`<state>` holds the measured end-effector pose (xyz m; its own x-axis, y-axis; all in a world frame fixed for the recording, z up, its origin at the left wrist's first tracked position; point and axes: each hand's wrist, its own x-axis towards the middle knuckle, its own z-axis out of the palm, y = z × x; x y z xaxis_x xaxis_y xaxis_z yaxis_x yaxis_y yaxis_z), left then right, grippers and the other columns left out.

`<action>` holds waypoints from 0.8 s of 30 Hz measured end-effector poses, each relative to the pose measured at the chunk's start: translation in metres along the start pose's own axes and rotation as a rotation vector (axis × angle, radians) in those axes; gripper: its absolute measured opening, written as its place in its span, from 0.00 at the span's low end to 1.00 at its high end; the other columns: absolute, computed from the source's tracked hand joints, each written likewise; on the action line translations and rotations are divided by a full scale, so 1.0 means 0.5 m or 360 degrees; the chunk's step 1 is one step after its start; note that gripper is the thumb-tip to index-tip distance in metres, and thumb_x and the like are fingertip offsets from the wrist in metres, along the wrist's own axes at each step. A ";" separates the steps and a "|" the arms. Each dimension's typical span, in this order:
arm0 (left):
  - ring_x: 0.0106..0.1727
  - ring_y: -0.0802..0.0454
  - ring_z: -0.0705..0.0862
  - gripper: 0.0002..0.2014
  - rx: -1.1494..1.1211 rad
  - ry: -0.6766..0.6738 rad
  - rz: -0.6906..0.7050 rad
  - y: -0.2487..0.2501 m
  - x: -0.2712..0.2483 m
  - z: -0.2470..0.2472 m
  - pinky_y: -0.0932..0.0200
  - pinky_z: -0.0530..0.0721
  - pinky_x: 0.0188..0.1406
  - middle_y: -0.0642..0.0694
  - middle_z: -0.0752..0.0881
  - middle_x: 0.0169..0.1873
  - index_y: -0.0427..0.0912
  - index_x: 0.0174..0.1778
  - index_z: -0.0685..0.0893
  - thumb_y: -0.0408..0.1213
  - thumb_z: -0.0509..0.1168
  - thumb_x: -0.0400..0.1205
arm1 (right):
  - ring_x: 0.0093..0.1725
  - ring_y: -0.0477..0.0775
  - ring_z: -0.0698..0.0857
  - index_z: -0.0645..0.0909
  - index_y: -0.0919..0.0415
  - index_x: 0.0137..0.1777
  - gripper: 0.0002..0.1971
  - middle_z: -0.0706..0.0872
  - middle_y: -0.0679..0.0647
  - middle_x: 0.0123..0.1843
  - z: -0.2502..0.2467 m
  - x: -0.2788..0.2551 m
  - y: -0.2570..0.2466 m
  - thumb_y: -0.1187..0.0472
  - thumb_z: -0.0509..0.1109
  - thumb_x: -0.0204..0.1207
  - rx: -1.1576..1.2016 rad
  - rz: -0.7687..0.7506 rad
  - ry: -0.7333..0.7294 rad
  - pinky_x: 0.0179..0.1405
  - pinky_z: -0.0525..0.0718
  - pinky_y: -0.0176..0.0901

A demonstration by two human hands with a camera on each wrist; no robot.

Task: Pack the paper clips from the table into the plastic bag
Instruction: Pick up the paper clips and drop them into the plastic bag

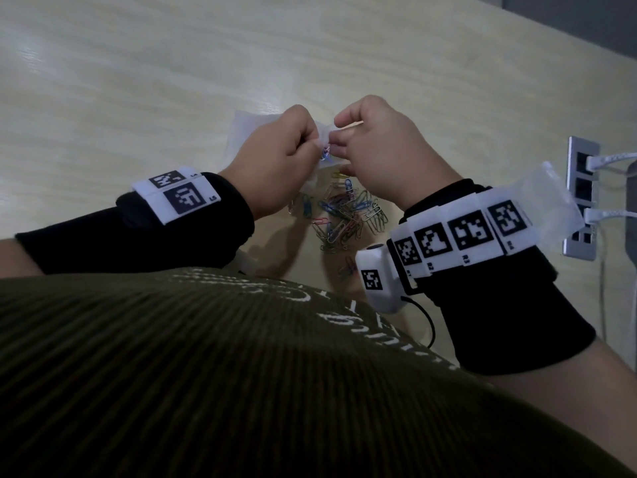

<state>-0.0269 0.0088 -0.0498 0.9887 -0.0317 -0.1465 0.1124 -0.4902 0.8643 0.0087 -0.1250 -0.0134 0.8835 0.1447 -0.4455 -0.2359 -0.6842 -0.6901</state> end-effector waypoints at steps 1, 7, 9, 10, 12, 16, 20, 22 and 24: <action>0.28 0.64 0.72 0.10 0.0022 0.0026 -0.0008 0.001 0.000 -0.001 0.72 0.68 0.25 0.54 0.73 0.27 0.49 0.35 0.70 0.35 0.58 0.82 | 0.57 0.55 0.87 0.76 0.51 0.53 0.13 0.88 0.54 0.55 0.001 0.000 0.003 0.67 0.58 0.74 -0.0017 -0.0041 -0.0002 0.57 0.87 0.58; 0.39 0.45 0.73 0.03 0.0183 0.0330 -0.0178 -0.008 0.013 -0.029 0.55 0.60 0.32 0.50 0.74 0.29 0.43 0.42 0.73 0.34 0.55 0.80 | 0.46 0.48 0.85 0.81 0.49 0.48 0.10 0.86 0.47 0.46 -0.009 0.004 0.023 0.65 0.63 0.77 -0.0010 -0.0223 0.0287 0.49 0.85 0.44; 0.39 0.45 0.72 0.03 0.0179 0.0383 -0.0211 -0.010 0.016 -0.039 0.56 0.59 0.33 0.49 0.74 0.29 0.43 0.42 0.72 0.35 0.55 0.81 | 0.52 0.49 0.84 0.81 0.52 0.54 0.10 0.85 0.50 0.54 -0.005 0.012 0.036 0.63 0.63 0.78 -0.0243 -0.0200 0.0284 0.51 0.82 0.40; 0.40 0.45 0.72 0.03 0.0173 0.0403 -0.0220 -0.011 0.017 -0.043 0.56 0.59 0.33 0.49 0.74 0.30 0.43 0.42 0.72 0.35 0.55 0.81 | 0.56 0.49 0.83 0.81 0.53 0.59 0.11 0.83 0.52 0.60 0.001 0.014 0.042 0.61 0.62 0.79 -0.0379 -0.0180 0.0242 0.53 0.78 0.37; 0.40 0.45 0.71 0.04 0.0151 0.0441 -0.0236 -0.012 0.018 -0.049 0.56 0.59 0.33 0.45 0.76 0.33 0.42 0.43 0.71 0.35 0.54 0.81 | 0.66 0.51 0.79 0.76 0.55 0.69 0.17 0.77 0.54 0.70 0.019 0.014 0.049 0.56 0.62 0.81 -0.0622 -0.0203 0.0096 0.61 0.72 0.37; 0.40 0.46 0.72 0.06 0.0070 0.0496 -0.0311 -0.018 0.017 -0.058 0.55 0.62 0.34 0.45 0.76 0.34 0.42 0.41 0.72 0.38 0.51 0.79 | 0.81 0.55 0.65 0.64 0.53 0.80 0.32 0.63 0.55 0.83 0.077 -0.001 0.052 0.46 0.67 0.78 -0.0810 -0.0533 -0.0322 0.78 0.62 0.44; 0.39 0.46 0.73 0.09 -0.0011 0.0541 -0.0359 -0.022 0.015 -0.066 0.55 0.70 0.37 0.43 0.79 0.35 0.42 0.39 0.74 0.40 0.50 0.75 | 0.86 0.58 0.48 0.57 0.48 0.82 0.33 0.48 0.53 0.87 0.123 -0.012 0.079 0.39 0.58 0.80 -0.1339 -0.0777 -0.0512 0.83 0.52 0.59; 0.39 0.46 0.73 0.09 -0.0017 0.0543 -0.0363 -0.023 0.015 -0.070 0.55 0.70 0.37 0.43 0.79 0.36 0.42 0.39 0.74 0.41 0.50 0.75 | 0.86 0.55 0.40 0.45 0.50 0.85 0.37 0.39 0.50 0.87 0.123 -0.015 0.095 0.37 0.54 0.81 -0.1461 -0.0692 -0.0521 0.83 0.46 0.60; 0.39 0.46 0.73 0.10 -0.0022 0.0531 -0.0366 -0.024 0.014 -0.072 0.53 0.70 0.38 0.43 0.79 0.35 0.41 0.39 0.74 0.41 0.50 0.74 | 0.86 0.54 0.38 0.39 0.53 0.85 0.39 0.35 0.51 0.87 0.114 -0.020 0.108 0.37 0.52 0.82 -0.1538 -0.0568 -0.0480 0.84 0.45 0.58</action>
<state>-0.0177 0.0457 -0.0439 0.9153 0.3630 -0.1743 0.3333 -0.4398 0.8339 -0.0359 -0.1229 -0.0788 0.6703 0.5284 -0.5210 0.5534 -0.8237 -0.1235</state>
